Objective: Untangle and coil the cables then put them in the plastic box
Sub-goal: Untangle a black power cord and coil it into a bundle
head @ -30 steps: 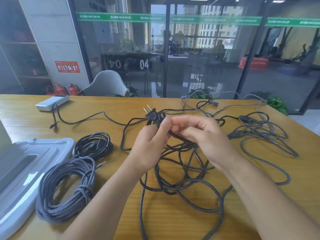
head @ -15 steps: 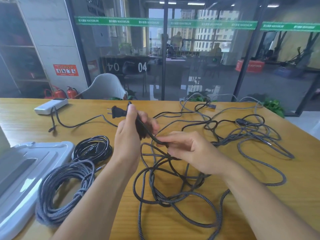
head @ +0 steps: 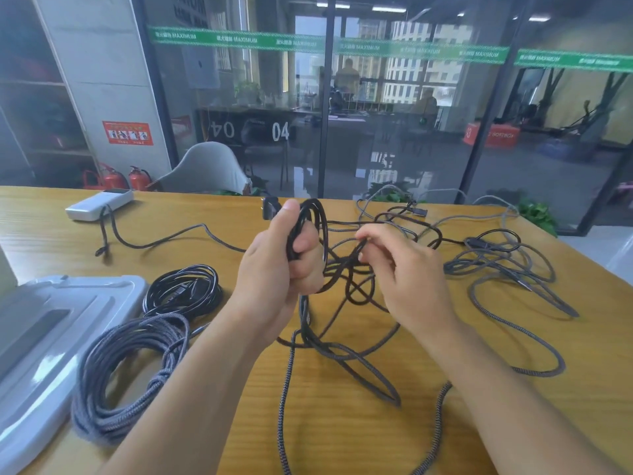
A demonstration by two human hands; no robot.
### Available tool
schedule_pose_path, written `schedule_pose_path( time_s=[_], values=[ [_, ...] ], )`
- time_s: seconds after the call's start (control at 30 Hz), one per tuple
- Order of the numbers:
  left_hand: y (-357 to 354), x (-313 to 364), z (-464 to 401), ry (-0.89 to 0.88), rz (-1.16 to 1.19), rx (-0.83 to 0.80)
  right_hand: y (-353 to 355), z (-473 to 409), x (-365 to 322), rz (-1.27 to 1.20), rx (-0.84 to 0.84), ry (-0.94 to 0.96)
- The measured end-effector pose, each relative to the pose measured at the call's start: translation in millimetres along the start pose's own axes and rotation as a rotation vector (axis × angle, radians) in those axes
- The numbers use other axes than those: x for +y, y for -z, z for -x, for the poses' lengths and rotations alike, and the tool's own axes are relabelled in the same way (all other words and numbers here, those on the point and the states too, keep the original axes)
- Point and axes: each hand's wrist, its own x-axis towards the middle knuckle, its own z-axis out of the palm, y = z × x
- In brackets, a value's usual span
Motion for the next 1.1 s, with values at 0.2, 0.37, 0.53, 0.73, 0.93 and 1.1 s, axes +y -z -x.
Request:
schedule_pose_path(
  time_s=[0.2, 0.37, 0.53, 0.73, 0.93, 1.1],
  values=[
    [-2, 1, 2, -0.029, -0.035, -0.003, 5, -1, -9, -0.374, 0.058, -0.058],
    [-3, 0, 2, -0.027, -0.059, 0.008, 12, -3, -19, -0.341, 0.184, 0.039],
    [0, -1, 2, -0.018, -0.052, 0.027, 8, 2, -19, -0.282, 0.237, 0.104],
    [-3, 3, 3, -0.022, -0.033, 0.013, -1, -1, -7, -0.278, 0.217, 0.055],
    [0, 4, 2, -0.003, -0.006, -0.005, -13, -2, 10, -0.101, 0.195, 0.047],
    [-5, -1, 4, 0.022, -0.055, -0.075, -26, -2, 12, -0.047, 0.326, -0.082]
  ],
)
